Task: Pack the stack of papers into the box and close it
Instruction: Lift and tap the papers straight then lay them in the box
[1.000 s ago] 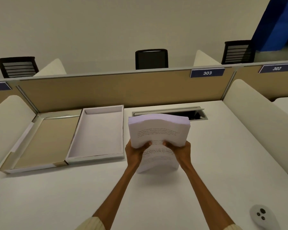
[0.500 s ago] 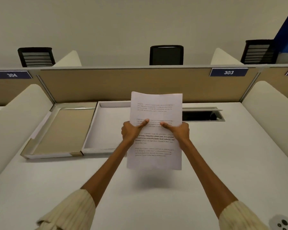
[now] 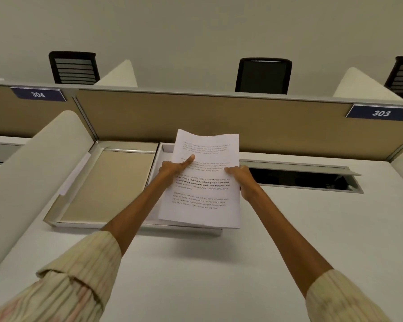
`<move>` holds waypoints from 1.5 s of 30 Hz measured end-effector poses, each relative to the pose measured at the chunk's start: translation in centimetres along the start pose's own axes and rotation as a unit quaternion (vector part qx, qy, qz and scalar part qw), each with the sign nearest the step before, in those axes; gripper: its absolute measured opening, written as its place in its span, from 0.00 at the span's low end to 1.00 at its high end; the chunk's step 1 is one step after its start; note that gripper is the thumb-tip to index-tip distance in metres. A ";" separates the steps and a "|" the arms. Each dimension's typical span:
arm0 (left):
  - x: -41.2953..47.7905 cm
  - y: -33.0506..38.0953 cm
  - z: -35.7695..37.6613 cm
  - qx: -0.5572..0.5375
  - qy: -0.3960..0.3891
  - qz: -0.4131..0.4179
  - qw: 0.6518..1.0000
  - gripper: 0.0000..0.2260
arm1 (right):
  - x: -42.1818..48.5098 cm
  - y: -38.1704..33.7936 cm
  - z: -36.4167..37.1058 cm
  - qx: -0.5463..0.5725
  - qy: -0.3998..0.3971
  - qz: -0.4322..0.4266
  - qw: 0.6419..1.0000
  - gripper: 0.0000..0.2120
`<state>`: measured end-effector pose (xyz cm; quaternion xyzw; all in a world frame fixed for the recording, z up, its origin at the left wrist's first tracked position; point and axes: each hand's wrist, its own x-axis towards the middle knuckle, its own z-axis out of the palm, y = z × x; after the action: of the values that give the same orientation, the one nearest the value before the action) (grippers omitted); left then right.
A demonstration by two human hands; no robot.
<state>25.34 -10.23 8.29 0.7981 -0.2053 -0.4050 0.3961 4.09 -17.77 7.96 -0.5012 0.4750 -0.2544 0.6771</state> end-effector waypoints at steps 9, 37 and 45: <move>6.6 -2.3 -2.6 0.013 -0.007 -0.039 0.999 0.34 | 7.6 2.7 5.4 -0.045 0.028 0.049 0.997 0.13; 7.2 -6.5 -2.6 0.050 -0.016 -0.034 0.998 0.21 | 9.6 6.3 7.9 -0.161 0.056 0.110 0.979 0.18; 6.1 -7.1 -2.2 0.179 0.074 -0.005 0.981 0.16 | 8.7 7.6 8.9 -0.219 0.155 0.047 0.962 0.15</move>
<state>30.72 -8.92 0.49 0.8846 -0.2406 -0.3039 0.2593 14.73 -18.17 -2.01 -0.5688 0.6416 -0.1864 0.4797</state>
